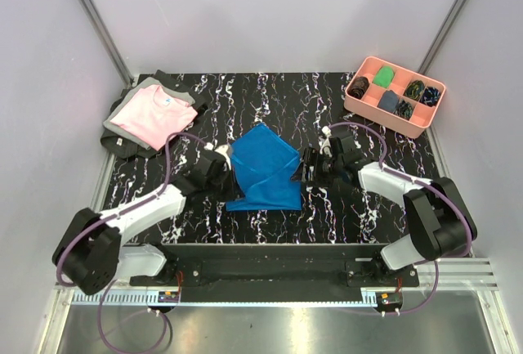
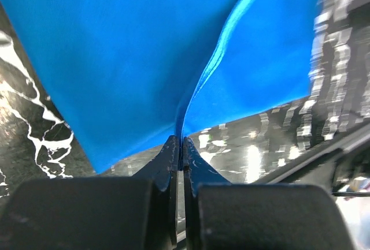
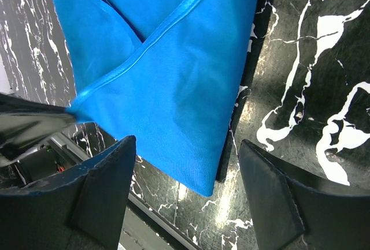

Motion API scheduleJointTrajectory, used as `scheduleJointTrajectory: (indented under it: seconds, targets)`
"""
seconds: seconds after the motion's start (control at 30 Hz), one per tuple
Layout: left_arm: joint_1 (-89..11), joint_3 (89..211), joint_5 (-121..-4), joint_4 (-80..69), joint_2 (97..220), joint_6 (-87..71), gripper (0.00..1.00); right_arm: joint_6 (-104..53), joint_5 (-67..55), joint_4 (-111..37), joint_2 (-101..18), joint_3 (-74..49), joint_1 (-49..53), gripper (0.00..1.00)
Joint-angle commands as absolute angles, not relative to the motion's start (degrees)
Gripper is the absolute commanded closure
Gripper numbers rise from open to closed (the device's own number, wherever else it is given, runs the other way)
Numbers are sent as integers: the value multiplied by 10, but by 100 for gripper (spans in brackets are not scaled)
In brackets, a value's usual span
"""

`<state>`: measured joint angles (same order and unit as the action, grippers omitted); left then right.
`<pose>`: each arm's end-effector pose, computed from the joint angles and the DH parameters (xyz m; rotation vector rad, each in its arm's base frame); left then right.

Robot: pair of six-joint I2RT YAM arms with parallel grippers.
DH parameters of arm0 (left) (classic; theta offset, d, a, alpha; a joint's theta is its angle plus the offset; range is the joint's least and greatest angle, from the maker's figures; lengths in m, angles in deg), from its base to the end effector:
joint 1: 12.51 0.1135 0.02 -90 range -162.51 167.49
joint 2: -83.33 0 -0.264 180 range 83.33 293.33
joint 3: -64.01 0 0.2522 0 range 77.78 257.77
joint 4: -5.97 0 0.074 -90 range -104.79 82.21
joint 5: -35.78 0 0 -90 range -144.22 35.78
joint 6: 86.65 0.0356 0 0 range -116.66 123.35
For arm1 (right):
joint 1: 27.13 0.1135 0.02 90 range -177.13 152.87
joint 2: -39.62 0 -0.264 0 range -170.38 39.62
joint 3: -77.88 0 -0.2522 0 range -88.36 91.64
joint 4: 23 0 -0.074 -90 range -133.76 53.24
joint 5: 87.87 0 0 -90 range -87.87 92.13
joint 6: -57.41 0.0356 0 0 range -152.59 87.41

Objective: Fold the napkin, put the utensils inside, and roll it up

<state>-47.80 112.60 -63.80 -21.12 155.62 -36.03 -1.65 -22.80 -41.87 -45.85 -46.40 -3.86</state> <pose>0.1921 -0.1433 0.1791 -0.0152 2.6000 -0.7345 0.2590 0.1277 0.1718 -0.0416 2.5414 0.9343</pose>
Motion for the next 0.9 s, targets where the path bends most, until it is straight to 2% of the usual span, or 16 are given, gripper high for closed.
scheduleJointTrajectory:
  seconds: [0.0, 0.5, 0.87]
  targets:
    - [-479, 1166, -599, -185, 1485, -361, 100, -13, -224, -401, -439, -463, -35, 20]
    - [-407, 1108, -574, -223, 1400, -354, 100, -13, -226, -402, -457, -456, -35, 19]
    - [-346, 1063, -573, -209, 1414, -331, 100, -15, -234, -402, -478, -453, -35, 19]
